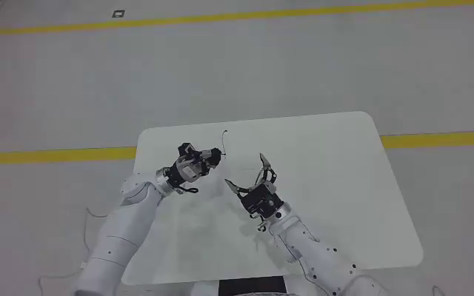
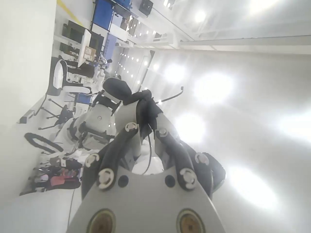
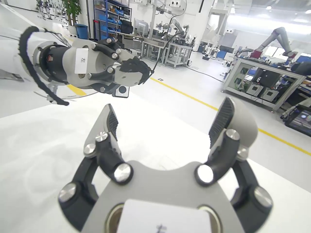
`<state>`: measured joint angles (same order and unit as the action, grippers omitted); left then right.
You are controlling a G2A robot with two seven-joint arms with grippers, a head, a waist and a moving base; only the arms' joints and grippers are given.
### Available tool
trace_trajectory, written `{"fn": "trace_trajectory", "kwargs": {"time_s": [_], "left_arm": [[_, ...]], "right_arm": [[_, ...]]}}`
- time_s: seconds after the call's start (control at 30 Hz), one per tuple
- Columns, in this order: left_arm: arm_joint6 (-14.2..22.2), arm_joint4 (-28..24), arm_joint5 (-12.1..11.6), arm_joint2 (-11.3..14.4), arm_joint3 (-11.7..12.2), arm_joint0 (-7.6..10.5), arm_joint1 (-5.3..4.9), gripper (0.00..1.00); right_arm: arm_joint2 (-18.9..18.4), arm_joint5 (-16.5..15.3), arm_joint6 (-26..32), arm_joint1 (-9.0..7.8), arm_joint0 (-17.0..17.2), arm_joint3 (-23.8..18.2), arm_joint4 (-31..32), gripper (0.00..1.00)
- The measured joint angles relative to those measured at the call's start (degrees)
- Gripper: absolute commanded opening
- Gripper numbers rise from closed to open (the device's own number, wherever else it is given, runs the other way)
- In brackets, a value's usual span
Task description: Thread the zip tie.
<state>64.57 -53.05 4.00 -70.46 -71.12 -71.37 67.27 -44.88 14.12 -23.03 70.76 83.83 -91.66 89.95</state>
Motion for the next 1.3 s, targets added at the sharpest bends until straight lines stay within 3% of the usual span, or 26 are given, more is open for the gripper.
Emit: {"fn": "trace_trajectory", "kwargs": {"time_s": [0.27,0.73,0.93,0.97,1.03,1.13,1.3], "left_arm": [[-0.37,-6.38,5.81,0.20,-1.25,-1.43,-0.02,0.00],[-0.90,-7.29,7.00,0.80,-1.49,-1.79,-0.09,0.00],[-0.91,-7.29,7.00,0.80,-1.49,-1.79,-0.09,0.00],[-0.91,-7.29,7.00,0.80,-1.49,-1.79,-0.09,0.00],[-0.91,-7.29,7.00,0.80,-1.49,-1.79,-0.09,0.00],[-0.91,-7.29,7.00,0.80,-1.49,-1.79,-0.09,0.00],[-0.91,-7.29,7.00,0.80,-1.49,-1.79,-0.09,0.00]], "right_arm": [[0.00,0.00,0.00,0.00,0.00,0.00,0.00,1.00],[-0.32,-1.22,-0.33,0.09,0.26,-0.54,-0.01,1.00],[1.36,-1.52,-1.21,0.11,-1.08,0.30,0.00,1.00],[1.85,-1.44,-1.13,0.12,-1.47,0.48,0.00,0.81],[2.54,-1.30,-0.97,0.15,-2.01,0.68,0.00,0.53],[3.39,-1.03,-0.68,0.27,-2.81,0.90,0.00,0.36],[4.16,-0.75,-0.29,0.67,-3.90,1.37,0.00,0.32]]}}
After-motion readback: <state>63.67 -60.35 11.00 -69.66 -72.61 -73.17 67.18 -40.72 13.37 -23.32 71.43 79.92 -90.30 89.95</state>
